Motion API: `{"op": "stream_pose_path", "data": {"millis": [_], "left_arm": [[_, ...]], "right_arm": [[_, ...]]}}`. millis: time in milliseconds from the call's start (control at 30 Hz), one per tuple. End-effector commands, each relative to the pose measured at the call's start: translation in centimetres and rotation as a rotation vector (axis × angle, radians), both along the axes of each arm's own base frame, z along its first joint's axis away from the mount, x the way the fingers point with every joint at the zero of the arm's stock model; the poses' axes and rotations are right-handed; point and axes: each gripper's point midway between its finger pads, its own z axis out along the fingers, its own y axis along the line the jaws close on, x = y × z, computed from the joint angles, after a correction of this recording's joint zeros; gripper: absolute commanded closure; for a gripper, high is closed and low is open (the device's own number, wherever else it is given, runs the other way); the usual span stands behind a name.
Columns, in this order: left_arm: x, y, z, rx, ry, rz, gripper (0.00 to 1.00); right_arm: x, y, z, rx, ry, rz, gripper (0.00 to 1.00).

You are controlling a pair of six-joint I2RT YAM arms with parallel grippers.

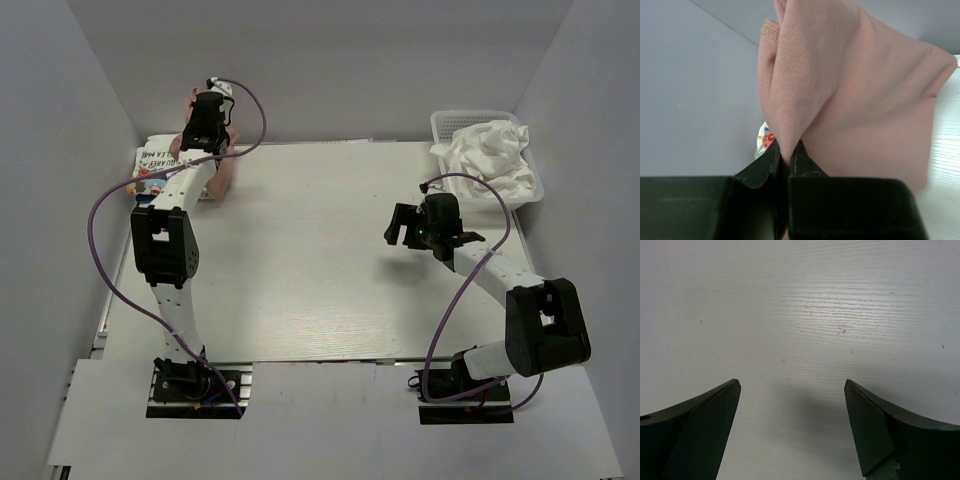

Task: Fold and stack the t-shirts

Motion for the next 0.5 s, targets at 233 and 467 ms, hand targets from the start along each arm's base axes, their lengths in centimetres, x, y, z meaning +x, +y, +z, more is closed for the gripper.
{"op": "stream_pose_path", "data": {"millis": [233,467], "left_arm": [[0.4,6.8,3.7,-0.015,-0.155,0.143,1.0],[2.2,9.9,0.3,-0.013,-0.134,0.186,1.0]], "right_arm": [[1.2,0.4,-0.2,-0.001,-0.003,0.005,0.1],[2.2,0.6,-0.3,-0.006,0.009,0.0,0.1]]}}
